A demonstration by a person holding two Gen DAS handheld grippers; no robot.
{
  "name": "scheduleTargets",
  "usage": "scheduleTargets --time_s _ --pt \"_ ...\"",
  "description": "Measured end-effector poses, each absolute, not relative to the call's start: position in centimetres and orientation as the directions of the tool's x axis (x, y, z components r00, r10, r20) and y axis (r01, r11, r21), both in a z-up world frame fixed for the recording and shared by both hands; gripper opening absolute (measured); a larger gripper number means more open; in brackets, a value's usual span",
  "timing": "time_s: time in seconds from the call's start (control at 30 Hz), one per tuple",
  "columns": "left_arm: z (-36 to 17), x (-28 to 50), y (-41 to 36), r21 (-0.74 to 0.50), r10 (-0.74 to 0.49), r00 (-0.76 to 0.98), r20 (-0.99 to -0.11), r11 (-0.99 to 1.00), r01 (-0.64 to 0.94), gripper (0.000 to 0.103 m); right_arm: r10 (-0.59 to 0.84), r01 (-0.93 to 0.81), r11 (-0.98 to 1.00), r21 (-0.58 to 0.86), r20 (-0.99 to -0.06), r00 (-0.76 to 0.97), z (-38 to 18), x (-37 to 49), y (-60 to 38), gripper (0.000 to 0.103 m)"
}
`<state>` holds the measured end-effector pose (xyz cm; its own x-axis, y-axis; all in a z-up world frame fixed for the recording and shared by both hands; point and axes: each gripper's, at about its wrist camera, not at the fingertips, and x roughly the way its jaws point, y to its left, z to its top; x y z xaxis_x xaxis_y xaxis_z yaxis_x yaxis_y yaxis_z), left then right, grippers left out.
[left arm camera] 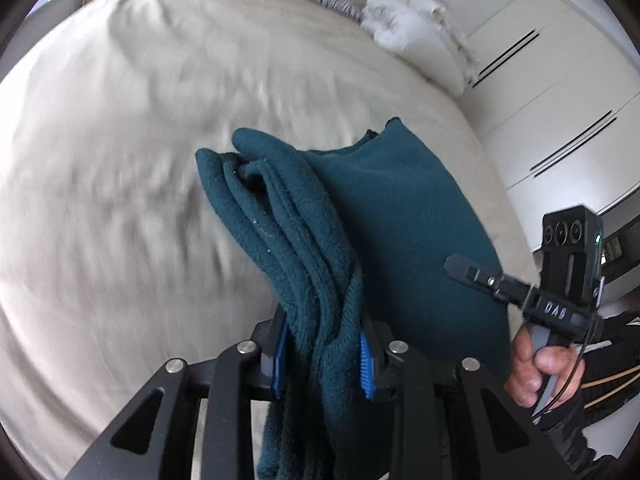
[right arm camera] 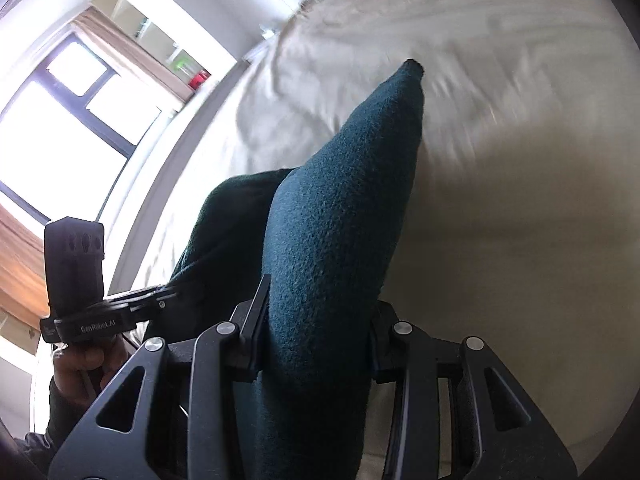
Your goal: Fold small clothes
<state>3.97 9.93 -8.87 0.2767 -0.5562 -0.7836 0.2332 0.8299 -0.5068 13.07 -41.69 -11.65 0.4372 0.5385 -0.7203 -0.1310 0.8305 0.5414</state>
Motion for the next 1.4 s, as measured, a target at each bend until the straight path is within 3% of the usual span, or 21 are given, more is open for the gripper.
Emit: scheduleTargets --time_s 0.13,0.2,0.27,0.4,0.5,0.57,0.7,0.83,0.9,0.97,1.1,1.17,1.4 --pt "-13.3 3.5 10.4 -0.518 -0.546 0.250 -0.800 0.838 0.171 0.035 0.519 -0.035 0.834 0.551 -0.761 0.389 -17.4 12.4 -43.3 0.043" --pt "-13.8 3.1 11.1 -0.560 -0.580 0.266 -0.770 0.814 0.155 0.036 0.586 -0.014 0.772 0.635 -0.703 0.402 -19.4 11.8 -44.7 0.045" --pt "-13.9 2.9 11.4 -0.568 -0.587 0.276 -0.761 0.808 0.153 0.039 0.610 -0.030 0.748 0.663 -0.668 0.427 -19.9 10.9 -45.1 0.046" --pt "-13.5 2.3 11.5 -0.551 -0.571 0.322 -0.755 0.819 0.161 0.042 0.572 -0.034 0.781 0.623 -0.692 0.441 -19.1 10.4 -44.6 0.049" --pt "-11.7 1.0 10.7 -0.456 -0.487 0.408 -0.772 0.872 0.179 0.058 0.508 -0.013 0.825 0.565 -0.733 0.453 -17.3 10.1 -44.3 0.050" --pt "-9.9 0.3 10.7 -0.370 -0.413 0.494 -0.765 0.910 0.188 0.083 0.426 -0.013 0.877 0.481 -0.764 0.485 -15.5 8.9 -44.1 0.051" --pt "-4.1 -2.6 9.7 -0.127 -0.208 0.715 -0.667 0.978 0.165 0.103 0.209 0.002 0.965 0.262 -0.778 0.592 -10.2 6.0 -43.6 0.051" --pt "2.0 -5.7 7.7 0.108 -0.042 0.895 -0.444 0.989 0.100 0.103 -0.016 0.076 0.995 0.060 -0.669 0.743 -4.7 2.7 -42.9 0.081" --pt "4.6 -7.4 7.0 0.158 0.019 0.944 -0.329 0.987 0.035 0.103 -0.085 0.112 0.994 0.011 -0.582 0.809 -1.8 0.9 -42.5 0.089" --pt "6.7 -8.2 6.6 0.170 0.084 0.957 -0.277 0.985 -0.037 0.103 -0.135 0.142 0.990 -0.024 -0.490 0.861 1.0 -1.0 -41.9 0.098" --pt "9.5 -8.5 7.2 0.031 -0.021 0.938 -0.346 0.999 0.034 0.103 -0.219 0.212 0.975 -0.058 -0.347 0.912 6.5 -3.1 -41.5 0.103" --pt "10.1 -8.5 7.2 0.006 -0.019 0.933 -0.358 1.000 0.023 0.103 -0.190 0.188 0.981 -0.039 -0.315 0.930 8.9 -4.5 -41.3 0.103" --pt "9.9 -8.8 6.4 0.020 -0.019 0.898 -0.439 0.999 0.031 0.103 -0.143 0.188 0.981 0.050 -0.467 0.873 13.0 -6.8 -41.3 0.103"
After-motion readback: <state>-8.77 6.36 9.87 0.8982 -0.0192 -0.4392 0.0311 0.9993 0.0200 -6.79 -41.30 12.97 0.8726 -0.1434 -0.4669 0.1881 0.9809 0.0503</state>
